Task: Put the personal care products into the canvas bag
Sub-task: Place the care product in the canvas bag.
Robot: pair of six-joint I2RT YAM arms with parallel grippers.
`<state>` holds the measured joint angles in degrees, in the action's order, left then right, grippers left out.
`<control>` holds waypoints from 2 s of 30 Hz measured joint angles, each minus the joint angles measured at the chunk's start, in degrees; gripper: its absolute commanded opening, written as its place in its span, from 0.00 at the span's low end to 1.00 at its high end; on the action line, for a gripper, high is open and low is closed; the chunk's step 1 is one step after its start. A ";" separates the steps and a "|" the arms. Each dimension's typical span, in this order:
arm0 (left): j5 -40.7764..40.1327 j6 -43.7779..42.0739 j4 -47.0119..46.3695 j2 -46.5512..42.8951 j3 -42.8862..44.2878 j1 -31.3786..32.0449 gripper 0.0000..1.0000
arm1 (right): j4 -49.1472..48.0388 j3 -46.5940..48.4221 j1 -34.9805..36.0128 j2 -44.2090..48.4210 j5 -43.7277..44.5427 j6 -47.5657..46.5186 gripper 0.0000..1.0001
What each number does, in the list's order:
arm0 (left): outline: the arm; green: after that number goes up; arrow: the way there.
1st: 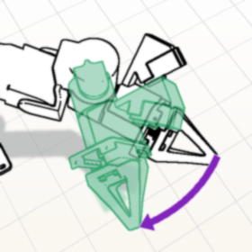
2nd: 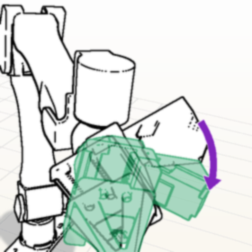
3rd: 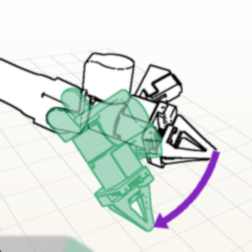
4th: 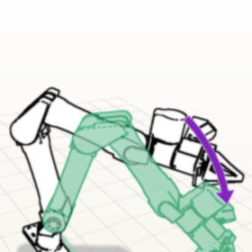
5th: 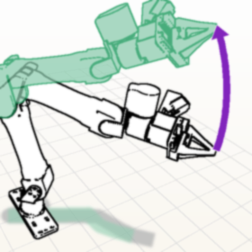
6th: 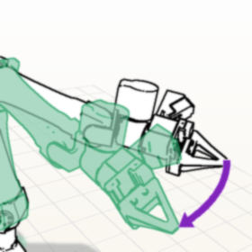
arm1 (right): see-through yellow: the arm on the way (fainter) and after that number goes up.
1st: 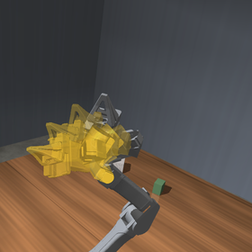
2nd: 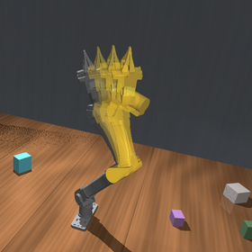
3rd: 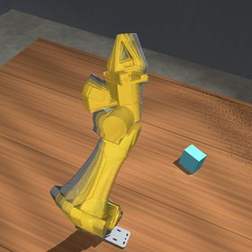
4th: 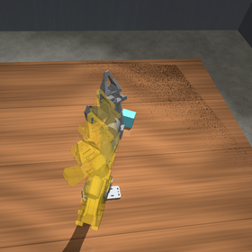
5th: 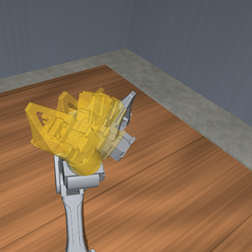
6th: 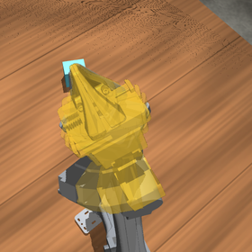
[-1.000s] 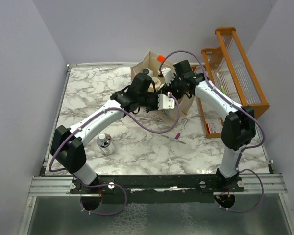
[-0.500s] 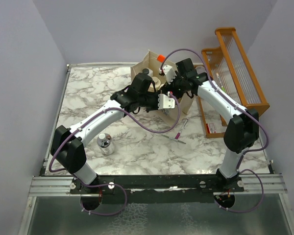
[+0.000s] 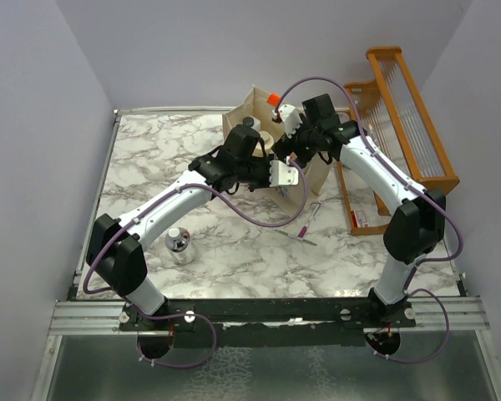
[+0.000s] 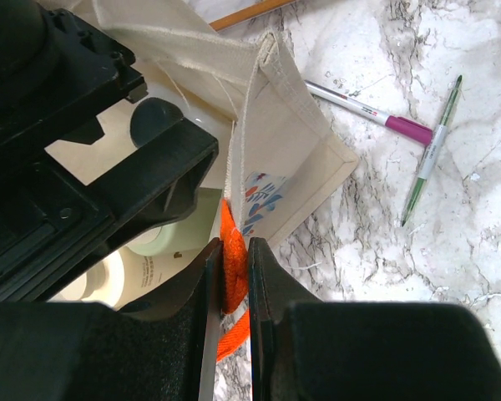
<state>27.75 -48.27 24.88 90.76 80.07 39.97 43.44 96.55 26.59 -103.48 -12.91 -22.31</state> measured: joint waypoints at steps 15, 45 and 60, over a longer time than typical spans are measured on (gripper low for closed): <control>-0.46 1.46 -0.22 0.00 0.02 0.20 0.28 | -0.28 8.28 -0.02 2.19 -1.14 1.97 0.93; -5.16 -0.17 25.92 -21.55 -5.14 -7.43 0.87 | -4.63 4.81 -0.02 13.14 -2.99 3.91 0.93; -6.34 2.80 42.10 -31.82 -11.80 -27.04 0.87 | -4.63 4.81 -0.02 13.16 -4.20 3.54 0.93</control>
<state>21.41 -45.47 66.98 58.94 68.27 12.93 38.81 101.36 26.57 -90.32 -17.10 -18.76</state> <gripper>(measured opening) 0.871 0.932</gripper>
